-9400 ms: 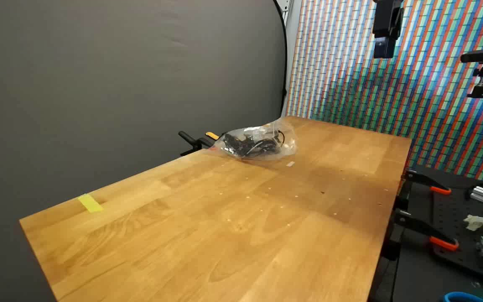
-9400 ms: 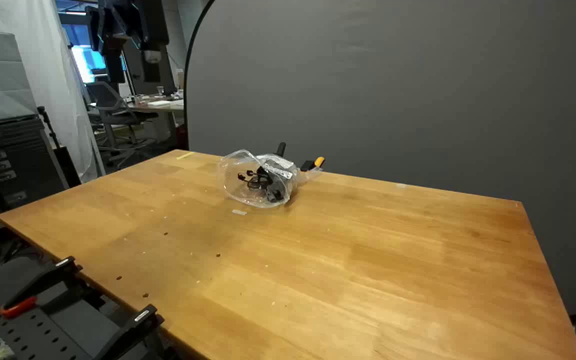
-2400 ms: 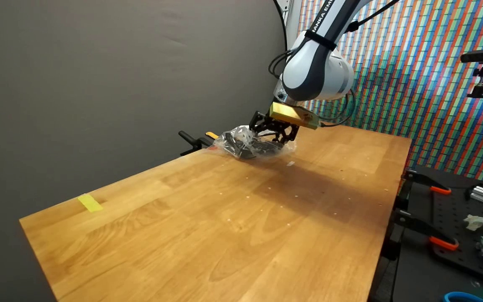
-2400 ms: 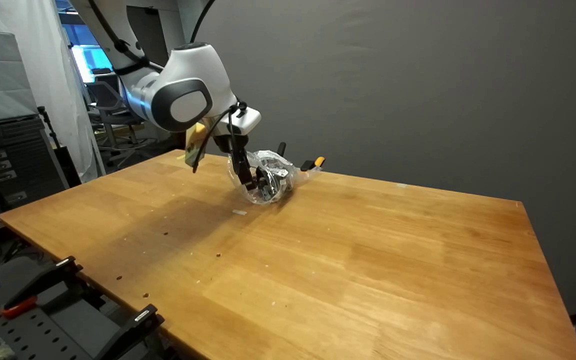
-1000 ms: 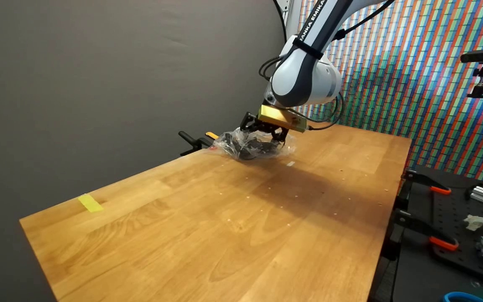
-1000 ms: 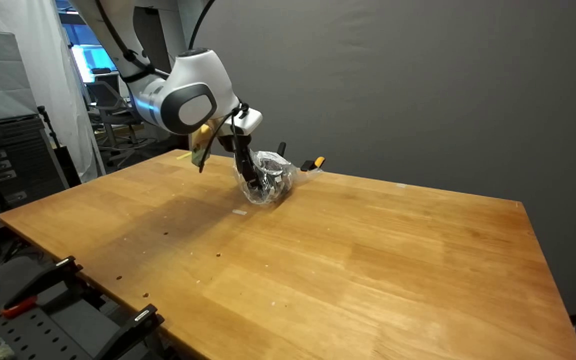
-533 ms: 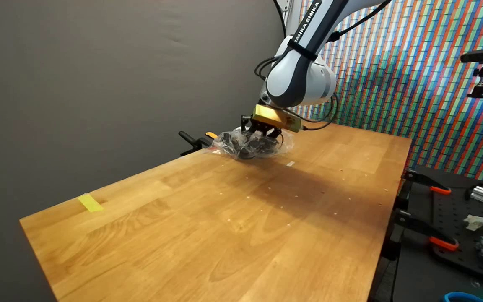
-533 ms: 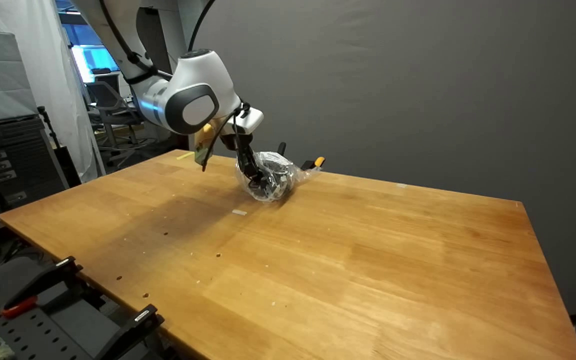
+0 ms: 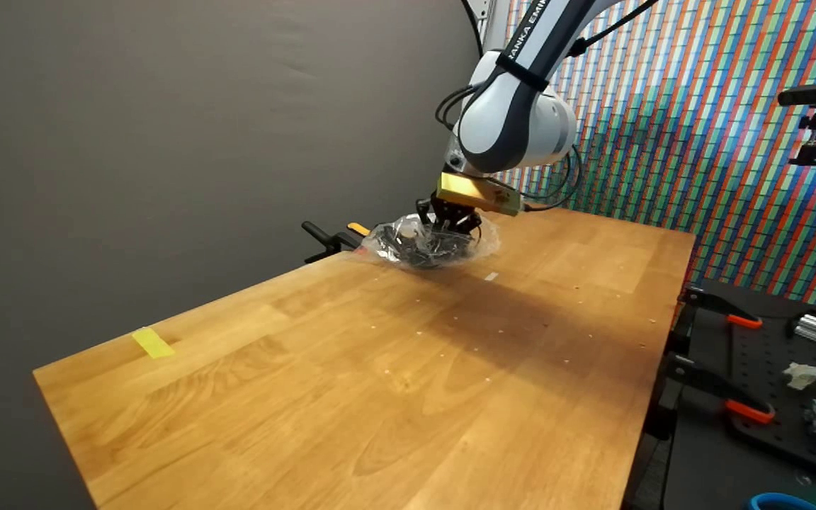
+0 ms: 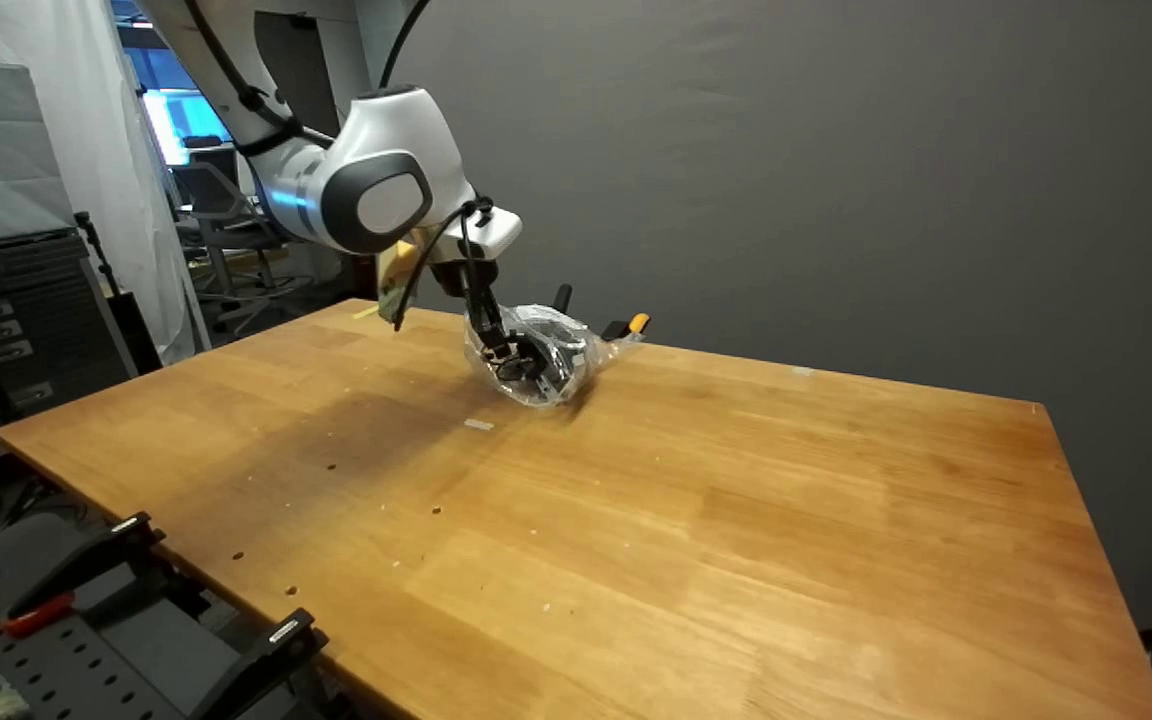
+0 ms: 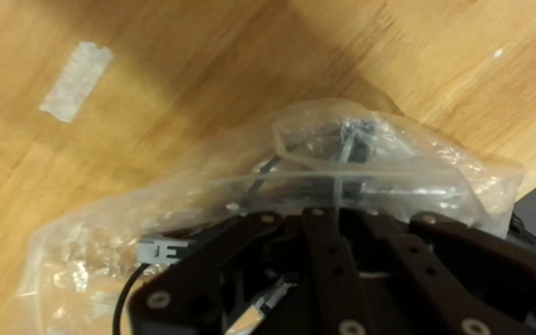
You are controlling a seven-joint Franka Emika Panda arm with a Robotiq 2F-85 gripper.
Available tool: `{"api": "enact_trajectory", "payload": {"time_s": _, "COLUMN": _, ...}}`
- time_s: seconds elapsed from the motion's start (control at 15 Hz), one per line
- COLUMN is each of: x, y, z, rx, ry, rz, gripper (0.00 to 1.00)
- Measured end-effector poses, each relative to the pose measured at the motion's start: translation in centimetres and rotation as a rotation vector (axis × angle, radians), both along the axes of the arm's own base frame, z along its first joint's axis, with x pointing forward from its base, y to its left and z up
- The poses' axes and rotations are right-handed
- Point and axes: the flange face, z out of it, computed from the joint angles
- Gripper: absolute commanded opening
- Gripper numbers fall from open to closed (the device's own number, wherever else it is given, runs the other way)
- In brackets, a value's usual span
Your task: Remove the cable from the plastic bag
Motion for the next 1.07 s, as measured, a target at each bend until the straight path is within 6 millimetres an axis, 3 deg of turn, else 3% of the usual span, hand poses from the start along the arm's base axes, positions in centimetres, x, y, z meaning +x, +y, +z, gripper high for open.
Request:
{"api": "enact_trajectory", "payload": {"time_s": 0.67, "x": -5.4, "y": -2.7, "z": 6.7, "rx": -0.286, "ry": 0.254, "rz": 0.081, "gripper": 0.01}}
{"api": "enact_trajectory", "payload": {"time_s": 1.07, "x": -8.9, "y": -2.3, "z": 13.2, "rx": -0.46, "ry": 0.43, "rz": 0.093, "gripper": 0.01}}
